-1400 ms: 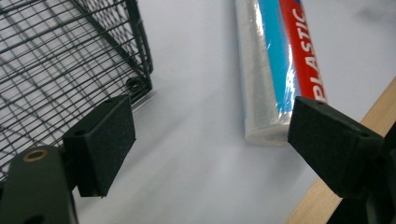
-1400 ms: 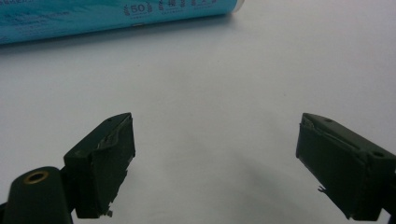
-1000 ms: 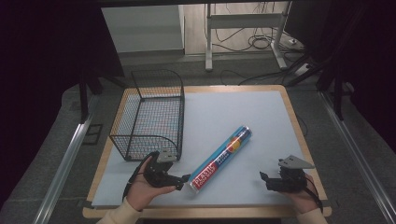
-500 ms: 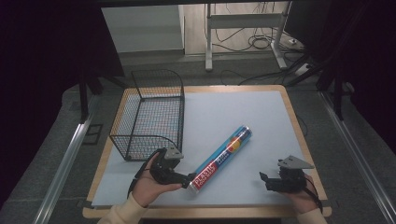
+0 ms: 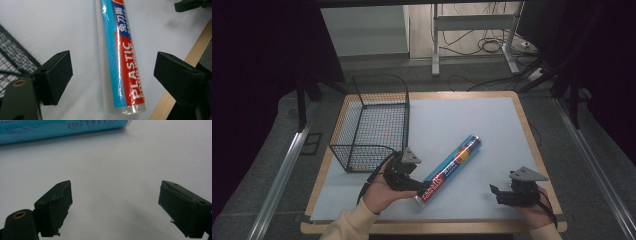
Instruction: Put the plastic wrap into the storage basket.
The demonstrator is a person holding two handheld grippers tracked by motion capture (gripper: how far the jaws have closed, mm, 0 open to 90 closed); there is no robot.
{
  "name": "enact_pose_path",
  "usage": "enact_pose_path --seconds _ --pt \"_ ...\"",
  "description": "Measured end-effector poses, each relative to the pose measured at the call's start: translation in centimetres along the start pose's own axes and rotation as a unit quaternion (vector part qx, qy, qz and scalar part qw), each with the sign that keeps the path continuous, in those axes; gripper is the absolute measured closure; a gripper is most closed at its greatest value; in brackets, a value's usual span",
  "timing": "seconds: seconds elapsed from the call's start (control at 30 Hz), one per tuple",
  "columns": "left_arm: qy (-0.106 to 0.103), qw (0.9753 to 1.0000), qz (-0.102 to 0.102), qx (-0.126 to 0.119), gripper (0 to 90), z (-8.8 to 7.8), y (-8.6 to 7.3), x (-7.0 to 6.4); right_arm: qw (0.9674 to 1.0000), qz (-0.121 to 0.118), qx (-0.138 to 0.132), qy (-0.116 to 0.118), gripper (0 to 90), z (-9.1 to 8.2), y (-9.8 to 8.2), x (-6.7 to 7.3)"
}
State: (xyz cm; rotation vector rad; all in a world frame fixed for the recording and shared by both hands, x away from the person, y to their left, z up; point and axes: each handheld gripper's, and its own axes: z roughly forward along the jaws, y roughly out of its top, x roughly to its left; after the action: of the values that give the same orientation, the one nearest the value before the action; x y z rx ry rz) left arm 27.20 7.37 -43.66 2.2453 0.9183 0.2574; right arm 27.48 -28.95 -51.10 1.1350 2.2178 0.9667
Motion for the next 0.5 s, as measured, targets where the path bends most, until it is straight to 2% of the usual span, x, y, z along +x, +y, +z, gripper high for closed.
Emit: enact_pose_path --seconds 0.23,0.5 --pt "-0.002 0.9999 0.012 0.004 15.2 0.5 1.4 -0.4 1.0 -0.001 -0.001 0.0 11.8 0.0 0.0 0.0" --pt "-0.003 0.9998 0.01 0.015 14.7 1.6 2.1 -0.4 1.0 0.0 0.0 0.0 11.8 0.1 0.0 0.0"
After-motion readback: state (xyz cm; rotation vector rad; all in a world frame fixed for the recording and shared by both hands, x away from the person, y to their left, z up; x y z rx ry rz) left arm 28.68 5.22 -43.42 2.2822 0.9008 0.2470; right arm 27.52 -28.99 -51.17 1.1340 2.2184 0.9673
